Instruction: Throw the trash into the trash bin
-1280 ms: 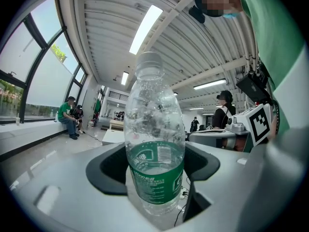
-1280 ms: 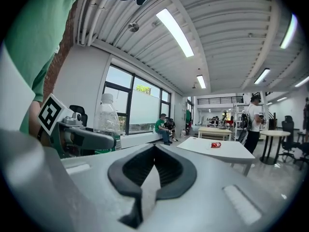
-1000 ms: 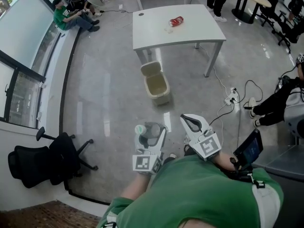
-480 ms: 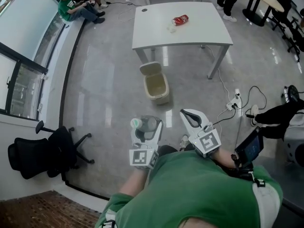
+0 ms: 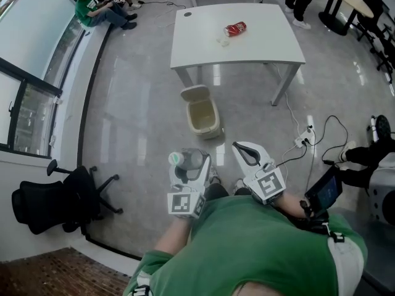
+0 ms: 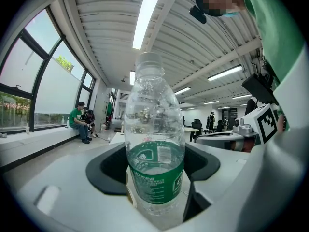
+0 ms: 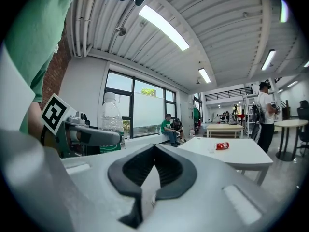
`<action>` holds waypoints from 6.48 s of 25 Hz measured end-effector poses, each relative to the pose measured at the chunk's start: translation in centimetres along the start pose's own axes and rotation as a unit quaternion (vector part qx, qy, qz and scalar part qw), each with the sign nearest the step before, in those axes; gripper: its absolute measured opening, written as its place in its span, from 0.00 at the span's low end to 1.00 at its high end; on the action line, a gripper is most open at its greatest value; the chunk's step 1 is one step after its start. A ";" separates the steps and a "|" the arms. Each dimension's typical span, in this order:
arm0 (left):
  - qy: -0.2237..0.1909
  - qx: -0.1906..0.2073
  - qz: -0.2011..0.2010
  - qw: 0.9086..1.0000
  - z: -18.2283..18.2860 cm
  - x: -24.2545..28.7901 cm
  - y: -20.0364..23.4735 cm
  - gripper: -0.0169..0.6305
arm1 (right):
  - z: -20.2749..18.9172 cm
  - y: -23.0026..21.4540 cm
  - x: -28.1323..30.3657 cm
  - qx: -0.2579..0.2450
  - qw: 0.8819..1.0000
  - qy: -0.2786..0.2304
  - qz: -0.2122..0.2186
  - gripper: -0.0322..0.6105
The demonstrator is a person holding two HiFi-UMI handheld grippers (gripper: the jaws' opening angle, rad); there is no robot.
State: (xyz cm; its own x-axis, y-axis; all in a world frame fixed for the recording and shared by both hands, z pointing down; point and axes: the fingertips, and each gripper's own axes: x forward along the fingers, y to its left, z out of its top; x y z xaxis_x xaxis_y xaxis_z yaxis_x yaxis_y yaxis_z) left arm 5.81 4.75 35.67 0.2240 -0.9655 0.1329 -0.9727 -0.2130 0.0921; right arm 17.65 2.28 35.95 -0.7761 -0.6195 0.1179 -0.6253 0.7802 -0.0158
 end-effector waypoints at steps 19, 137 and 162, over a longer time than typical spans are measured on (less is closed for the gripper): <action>-0.008 -0.010 -0.045 0.999 1.4 8.7 10.3 0.54 | 1.8 -2.8 12.6 -0.021 0.999 0.017 -0.035 0.05; 0.303 0.079 -0.028 0.949 -52.4 37.6 20.7 0.55 | -48.5 -17.4 34.6 0.032 0.935 0.343 0.084 0.05; 0.371 0.092 -0.048 0.923 -56.2 36.5 19.7 0.58 | -48.8 -18.5 32.8 0.040 0.936 0.342 0.074 0.05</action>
State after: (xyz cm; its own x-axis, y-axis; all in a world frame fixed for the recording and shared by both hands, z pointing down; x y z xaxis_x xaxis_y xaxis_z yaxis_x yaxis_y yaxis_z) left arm -1.75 -26.30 97.81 0.2226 -0.5868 0.7785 -0.9249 -0.3795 -0.0216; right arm 7.78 -28.31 88.54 -0.6381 -0.2840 0.7157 -0.5406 0.8271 -0.1538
